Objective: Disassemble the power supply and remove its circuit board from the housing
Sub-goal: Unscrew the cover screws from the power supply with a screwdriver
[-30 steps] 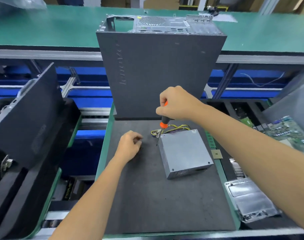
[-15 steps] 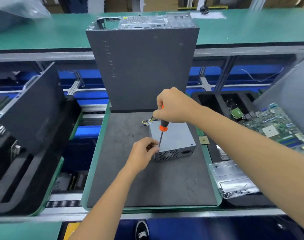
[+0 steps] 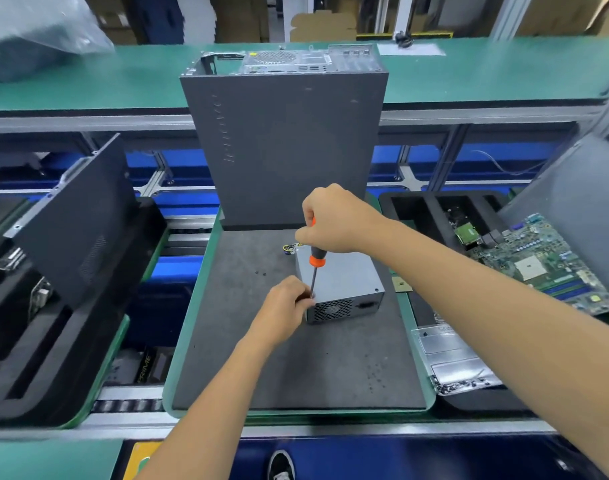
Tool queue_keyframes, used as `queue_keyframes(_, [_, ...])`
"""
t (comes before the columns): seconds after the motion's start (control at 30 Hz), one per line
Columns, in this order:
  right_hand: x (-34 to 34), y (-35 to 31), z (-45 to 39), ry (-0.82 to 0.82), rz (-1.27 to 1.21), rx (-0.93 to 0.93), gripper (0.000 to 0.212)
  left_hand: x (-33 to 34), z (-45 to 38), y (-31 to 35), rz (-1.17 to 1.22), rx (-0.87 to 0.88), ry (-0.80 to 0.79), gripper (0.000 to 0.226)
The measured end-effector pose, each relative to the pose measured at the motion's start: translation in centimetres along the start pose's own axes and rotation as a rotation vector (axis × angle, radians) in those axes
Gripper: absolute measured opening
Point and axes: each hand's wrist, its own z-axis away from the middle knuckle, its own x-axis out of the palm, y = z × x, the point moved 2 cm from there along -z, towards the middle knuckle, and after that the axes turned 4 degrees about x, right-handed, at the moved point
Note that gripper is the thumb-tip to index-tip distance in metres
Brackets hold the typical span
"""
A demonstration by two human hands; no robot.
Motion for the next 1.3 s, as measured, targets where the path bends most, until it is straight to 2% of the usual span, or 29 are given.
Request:
queue_keyframes(0.8, [-0.2,-0.7,0.3,-0.098,0.094,-0.047,0.019,0.6,-1.1,-0.3,-0.041,-0.056,-0.048,0.01])
queue_keyframes(1.03, [-0.5,-0.6,0.3,-0.139,0.095,-0.055,0.012,0.5,-1.2,-0.6,-0.02,-0.063,-0.005,0.005])
queue_keyframes(1.17, [-0.3,-0.4,0.1,-0.092,0.089,-0.033,0.014,0.3,-1.1,-0.7,0.037,-0.072,0.011,0.006])
queue_keyframes(1.3, [-0.3,0.0,0.0,-0.057,0.084,-0.015,0.022,0.3,-1.1,-0.9,0.128,-0.113,0.004,0.018])
